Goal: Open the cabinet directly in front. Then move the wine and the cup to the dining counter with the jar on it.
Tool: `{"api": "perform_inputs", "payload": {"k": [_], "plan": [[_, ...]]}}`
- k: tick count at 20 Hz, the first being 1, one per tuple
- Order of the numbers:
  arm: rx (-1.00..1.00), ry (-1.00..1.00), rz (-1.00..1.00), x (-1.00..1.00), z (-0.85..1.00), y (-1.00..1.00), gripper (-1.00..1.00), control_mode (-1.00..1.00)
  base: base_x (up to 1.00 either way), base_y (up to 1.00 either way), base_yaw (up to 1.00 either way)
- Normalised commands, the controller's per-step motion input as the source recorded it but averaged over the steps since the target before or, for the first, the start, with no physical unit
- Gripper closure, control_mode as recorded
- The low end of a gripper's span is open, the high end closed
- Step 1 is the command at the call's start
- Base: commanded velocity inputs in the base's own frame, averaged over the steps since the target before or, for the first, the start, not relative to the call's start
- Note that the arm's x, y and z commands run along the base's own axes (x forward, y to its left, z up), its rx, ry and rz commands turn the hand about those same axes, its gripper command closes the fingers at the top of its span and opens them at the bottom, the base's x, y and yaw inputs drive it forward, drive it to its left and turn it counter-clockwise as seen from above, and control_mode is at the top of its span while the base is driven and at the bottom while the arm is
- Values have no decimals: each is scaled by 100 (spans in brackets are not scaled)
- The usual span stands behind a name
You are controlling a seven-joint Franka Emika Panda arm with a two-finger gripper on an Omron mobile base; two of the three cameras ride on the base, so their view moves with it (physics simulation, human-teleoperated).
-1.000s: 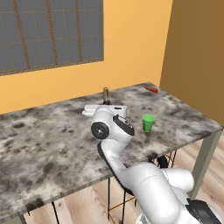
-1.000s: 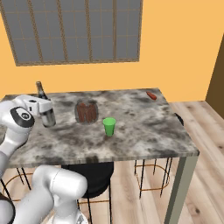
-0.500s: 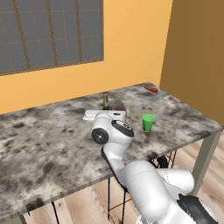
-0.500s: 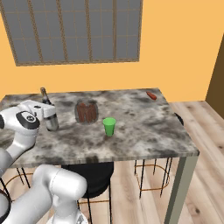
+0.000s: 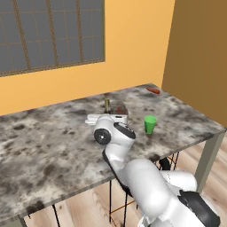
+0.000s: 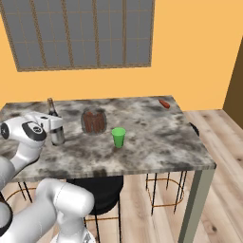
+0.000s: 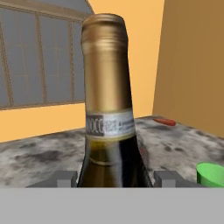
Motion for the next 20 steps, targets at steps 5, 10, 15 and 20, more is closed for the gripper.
{"api": "perform_inputs", "payload": {"k": [5,10,15,20], "plan": [[0,1,0,24,-1,0,100,-100,0,0,0],[0,0,0,28,-6,0,100,-100,0,0,0],[0,0,0,12,-20,0,100,-100,0,0,0],[0,0,0,0,-26,0,100,-100,0,0,0]]}}
